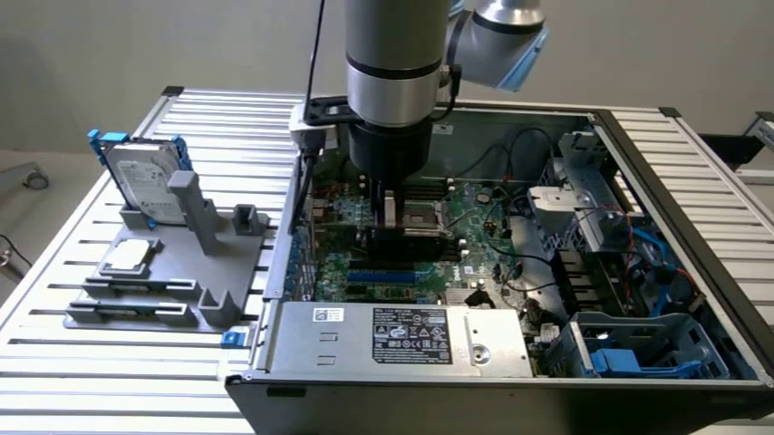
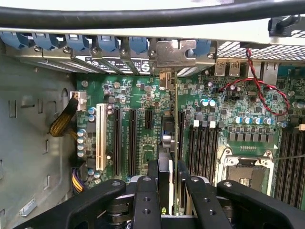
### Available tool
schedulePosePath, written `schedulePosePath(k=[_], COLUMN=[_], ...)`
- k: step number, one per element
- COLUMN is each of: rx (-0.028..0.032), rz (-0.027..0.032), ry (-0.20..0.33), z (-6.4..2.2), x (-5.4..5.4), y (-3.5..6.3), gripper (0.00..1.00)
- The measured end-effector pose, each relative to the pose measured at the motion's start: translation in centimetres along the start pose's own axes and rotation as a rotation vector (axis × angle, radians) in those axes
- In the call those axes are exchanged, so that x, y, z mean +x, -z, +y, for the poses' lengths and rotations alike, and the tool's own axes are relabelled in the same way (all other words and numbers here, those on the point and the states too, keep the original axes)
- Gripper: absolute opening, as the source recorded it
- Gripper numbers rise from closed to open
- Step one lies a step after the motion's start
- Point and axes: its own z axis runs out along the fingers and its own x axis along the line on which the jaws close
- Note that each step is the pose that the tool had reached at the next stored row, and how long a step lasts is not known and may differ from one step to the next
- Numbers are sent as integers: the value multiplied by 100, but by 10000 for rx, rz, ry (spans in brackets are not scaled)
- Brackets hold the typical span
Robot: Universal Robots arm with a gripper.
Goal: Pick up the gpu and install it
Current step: 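Insert the gpu into the slot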
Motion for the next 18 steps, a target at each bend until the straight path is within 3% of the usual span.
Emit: schedulePosePath(k=[18], rx=[6], rz=[-10], ry=[-107], z=[4], x=[20], y=[-129], gripper=[27])
